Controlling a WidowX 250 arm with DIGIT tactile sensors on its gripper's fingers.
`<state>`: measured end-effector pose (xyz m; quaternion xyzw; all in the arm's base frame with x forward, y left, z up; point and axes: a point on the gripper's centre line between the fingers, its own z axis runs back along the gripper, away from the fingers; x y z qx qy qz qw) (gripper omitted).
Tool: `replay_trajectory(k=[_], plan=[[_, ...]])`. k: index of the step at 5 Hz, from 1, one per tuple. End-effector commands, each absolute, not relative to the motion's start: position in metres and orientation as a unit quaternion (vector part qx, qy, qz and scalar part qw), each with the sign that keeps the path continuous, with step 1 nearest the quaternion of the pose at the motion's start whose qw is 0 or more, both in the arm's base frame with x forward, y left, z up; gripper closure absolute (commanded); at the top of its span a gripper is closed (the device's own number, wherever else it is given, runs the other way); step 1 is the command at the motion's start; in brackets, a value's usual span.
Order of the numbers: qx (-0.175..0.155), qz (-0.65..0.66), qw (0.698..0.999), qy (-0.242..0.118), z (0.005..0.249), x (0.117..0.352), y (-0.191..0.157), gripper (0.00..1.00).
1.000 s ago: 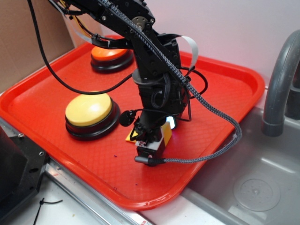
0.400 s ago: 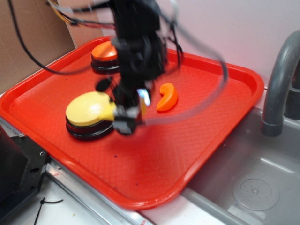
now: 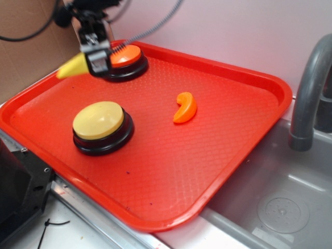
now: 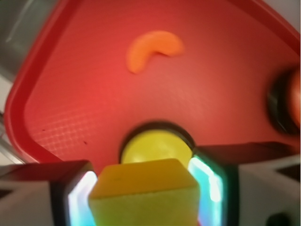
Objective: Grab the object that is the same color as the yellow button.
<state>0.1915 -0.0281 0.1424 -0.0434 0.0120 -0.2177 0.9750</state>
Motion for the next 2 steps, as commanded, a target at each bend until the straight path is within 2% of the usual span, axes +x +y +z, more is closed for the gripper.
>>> replay_trajectory(k=[1, 2], plan=[[-0.048, -0.014, 0.999, -0.019, 0.1727, 0.1744, 0.0159, 1.0], [-0.056, 0.005, 0.998, -0.015, 0.1697, 0.1778, 0.0246, 1.0]])
